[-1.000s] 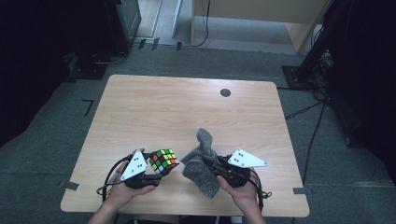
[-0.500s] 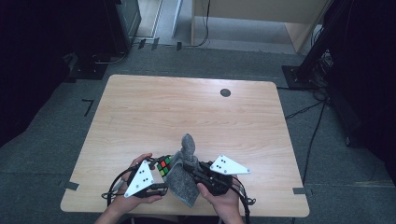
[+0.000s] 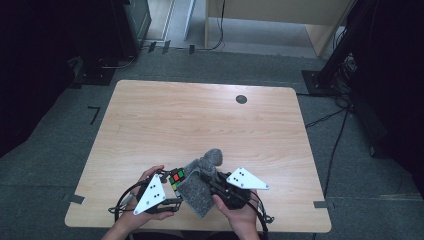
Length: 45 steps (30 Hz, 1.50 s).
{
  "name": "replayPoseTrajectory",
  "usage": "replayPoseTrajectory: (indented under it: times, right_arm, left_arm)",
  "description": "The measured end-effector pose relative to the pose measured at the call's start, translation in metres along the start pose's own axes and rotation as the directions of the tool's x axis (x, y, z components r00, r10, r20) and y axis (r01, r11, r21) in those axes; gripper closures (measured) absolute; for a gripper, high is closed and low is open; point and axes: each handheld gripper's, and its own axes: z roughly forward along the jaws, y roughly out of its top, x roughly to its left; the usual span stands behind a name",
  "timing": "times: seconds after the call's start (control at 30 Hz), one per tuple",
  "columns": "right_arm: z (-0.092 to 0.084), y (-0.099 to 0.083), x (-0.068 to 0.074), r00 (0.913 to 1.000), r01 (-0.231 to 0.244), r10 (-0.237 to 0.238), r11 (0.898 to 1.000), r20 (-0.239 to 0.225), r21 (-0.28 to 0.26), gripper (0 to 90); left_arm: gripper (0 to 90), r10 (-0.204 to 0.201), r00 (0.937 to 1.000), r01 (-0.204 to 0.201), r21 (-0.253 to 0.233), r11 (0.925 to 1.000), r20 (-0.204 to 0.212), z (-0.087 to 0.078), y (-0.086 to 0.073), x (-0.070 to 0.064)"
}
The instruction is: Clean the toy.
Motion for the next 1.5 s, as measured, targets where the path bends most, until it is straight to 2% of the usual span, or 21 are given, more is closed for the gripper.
replayPoseTrajectory:
  times: [0.07,0.1,0.17,0.2,0.23,0.37,0.4,0.47,0.6,0.67,0.73,0.87,0.97,1.03,1.07,1.1,1.2,1.3,1.37,1.47,1.5]
  right_arm:
    - [-0.003,0.003,0.002,0.9996,-0.006,0.005,1.000,-0.027,-0.015,73.4]
    - [-0.005,0.007,0.010,0.9955,-0.006,0.002,0.999,-0.094,-0.045,72.6]
    - [-0.005,0.009,0.015,0.9942,0.011,-0.016,0.999,-0.107,-0.049,72.3]
    - [-0.004,0.009,0.019,0.9951,0.050,-0.053,0.998,-0.083,-0.040,71.7]
    - [-0.004,0.009,0.019,0.9951,0.050,-0.053,0.998,-0.083,-0.040,71.7]
    - [-0.002,0.001,0.005,0.9990,0.036,-0.036,0.999,0.026,0.006,71.2]
    - [-0.002,0.001,0.005,0.9990,0.036,-0.036,0.999,0.026,0.006,71.2]
    - [-0.005,0.005,0.011,0.9993,0.036,-0.036,0.999,-0.008,-0.021,64.2]
    - [-0.002,0.010,0.020,0.9985,0.035,-0.036,0.999,-0.042,-0.023,54.9]
    - [0.008,0.006,0.027,0.9997,0.020,-0.020,0.999,-0.013,0.043,40.4]
    - [0.014,0.002,0.029,0.9999,-0.009,0.007,0.996,0.013,0.087,31.8]
    - [0.020,-0.002,0.034,0.9968,0.027,-0.038,0.989,0.070,0.146,25.8]
    - [0.018,0.000,0.033,0.9963,0.037,-0.047,0.990,0.072,0.137,27.1]
    - [0.013,0.004,0.030,0.9980,0.027,-0.033,0.994,0.055,0.108,34.4]
    - [0.008,0.007,0.028,0.9996,0.021,-0.022,0.997,0.018,0.076,46.3]
    - [0.008,0.007,0.028,0.9996,0.021,-0.022,0.997,0.018,0.076,46.3]
    - [-0.001,0.009,0.028,0.9956,0.062,-0.064,0.998,0.068,0.023,69.5]
    - [-0.004,0.009,0.025,0.9958,0.057,-0.058,0.998,0.070,0.016,73.5]
    - [-0.006,0.009,0.019,0.9889,0.068,-0.070,0.997,0.131,0.023,74.4]
    - [-0.005,0.007,0.014,0.9917,0.042,-0.045,0.999,0.120,0.033,74.0]
    - [-0.004,0.005,0.013,0.9965,0.016,-0.018,1.000,0.081,0.022,73.4]
  left_arm:
    - [34.2,0.010,0.9999,-0.009,0.022,0.9997,-0.004,0.003,-0.001,-0.001]
    - [34.2,0.020,0.9998,-0.020,0.036,0.9992,0.002,0.006,-0.002,-0.004]
    - [34.2,0.023,0.9997,-0.023,0.034,0.9991,0.010,0.007,-0.002,-0.005]
    - [34.2,0.026,0.9995,-0.027,0.027,0.9993,0.017,0.006,0.001,-0.007]
    - [34.2,0.026,0.9995,-0.027,0.027,0.9993,0.017,0.006,0.001,-0.007]
    - [34.2,0.008,1.0000,-0.008,0.045,0.9989,-0.005,0.006,0.001,-0.002]
    - [34.2,0.008,1.0000,-0.008,0.045,0.9989,-0.005,0.006,0.001,-0.002]
    - [34.2,0.028,0.9984,-0.023,0.109,0.9938,-0.048,0.010,-0.001,-0.002]
    - [34.2,0.040,0.9972,-0.031,0.137,0.9902,-0.063,0.013,-0.002,-0.004]
    - [34.2,0.052,0.9968,-0.043,0.138,0.9894,-0.061,0.015,-0.001,-0.009]
    - [34.2,0.107,0.9913,-0.093,0.176,0.9801,-0.076,0.021,0.000,-0.017]
    - [34.2,0.137,0.9862,-0.117,0.190,0.9748,-0.093,0.022,0.000,-0.020]
    - [34.2,0.125,0.9872,-0.107,0.169,0.9798,-0.099,0.020,0.001,-0.019]
    - [34.2,0.101,0.9901,-0.086,0.152,0.9847,-0.097,0.017,0.002,-0.015]
    - [34.3,0.099,0.9896,-0.082,0.157,0.9843,-0.105,0.016,0.001,-0.013]
    - [34.2,0.099,0.9896,-0.082,0.157,0.9843,-0.105,0.016,0.001,-0.013]
    - [34.2,0.090,0.9895,-0.071,0.158,0.9849,-0.113,0.014,-0.001,-0.009]
    - [34.2,0.070,0.9917,-0.057,0.125,0.9906,-0.107,0.011,0.001,-0.008]
    - [34.2,0.046,0.9959,-0.040,0.080,0.9961,-0.078,0.007,0.003,-0.006]
    - [34.2,-0.008,0.9994,0.008,0.011,0.9999,-0.032,0.001,0.006,-0.001]
    - [34.2,-0.016,0.9997,0.017,0.004,0.9999,-0.020,-0.001,0.006,0.000]
